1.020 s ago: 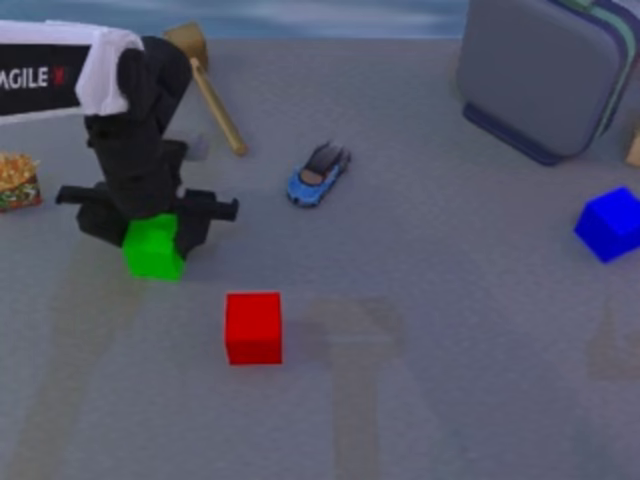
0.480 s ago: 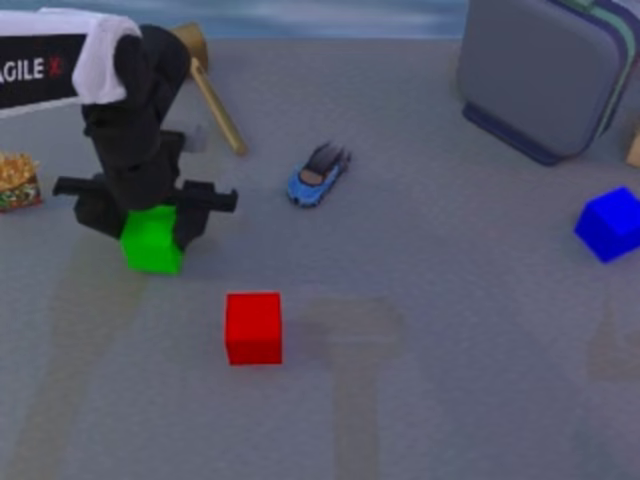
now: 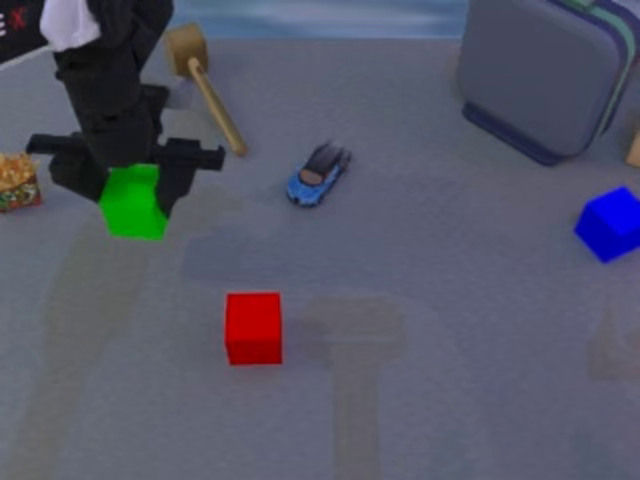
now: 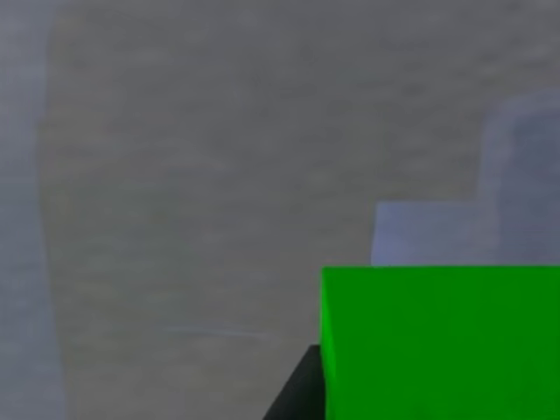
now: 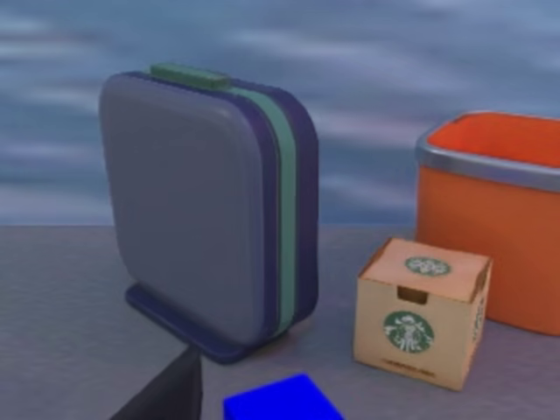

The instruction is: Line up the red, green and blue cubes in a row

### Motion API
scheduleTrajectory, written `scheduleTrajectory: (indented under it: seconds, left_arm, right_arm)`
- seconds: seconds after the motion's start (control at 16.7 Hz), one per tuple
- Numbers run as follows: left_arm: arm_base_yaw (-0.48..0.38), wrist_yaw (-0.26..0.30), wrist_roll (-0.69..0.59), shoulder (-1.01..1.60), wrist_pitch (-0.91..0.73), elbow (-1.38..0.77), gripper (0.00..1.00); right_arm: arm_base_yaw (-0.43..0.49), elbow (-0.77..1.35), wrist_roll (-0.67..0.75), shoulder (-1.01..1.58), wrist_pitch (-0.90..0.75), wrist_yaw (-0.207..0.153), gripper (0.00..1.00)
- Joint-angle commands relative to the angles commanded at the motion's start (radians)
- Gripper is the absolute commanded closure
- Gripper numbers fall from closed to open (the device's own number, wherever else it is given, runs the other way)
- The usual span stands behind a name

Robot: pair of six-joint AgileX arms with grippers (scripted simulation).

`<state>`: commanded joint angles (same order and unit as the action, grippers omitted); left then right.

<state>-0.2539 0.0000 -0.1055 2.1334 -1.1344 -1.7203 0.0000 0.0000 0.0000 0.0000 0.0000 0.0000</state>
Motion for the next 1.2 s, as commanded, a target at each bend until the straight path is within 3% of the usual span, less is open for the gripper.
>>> scheduleTrajectory:
  seconds: [0.3, 0.48, 0.9, 1.2]
  left_arm:
    - [-0.04, -0.001, -0.037, 0.009, -0.006, -0.011, 1.0]
    - [-0.146, -0.003, -0.166, 0.018, -0.027, -0.039, 1.0]
    - [-0.465, -0.008, -0.597, 0.022, -0.085, -0.09, 1.0]
    - [-0.527, -0.01, -0.663, 0.011, -0.089, -0.097, 1.0]
  right_arm:
    - [0.0, 0.0, 0.0, 0.0, 0.0, 0.0, 0.0]
    - [0.0, 0.0, 0.0, 0.0, 0.0, 0.0, 0.0]
    - [0.0, 0.0, 0.0, 0.0, 0.0, 0.0, 0.0]
    - [0.0, 0.0, 0.0, 0.0, 0.0, 0.0, 0.0]
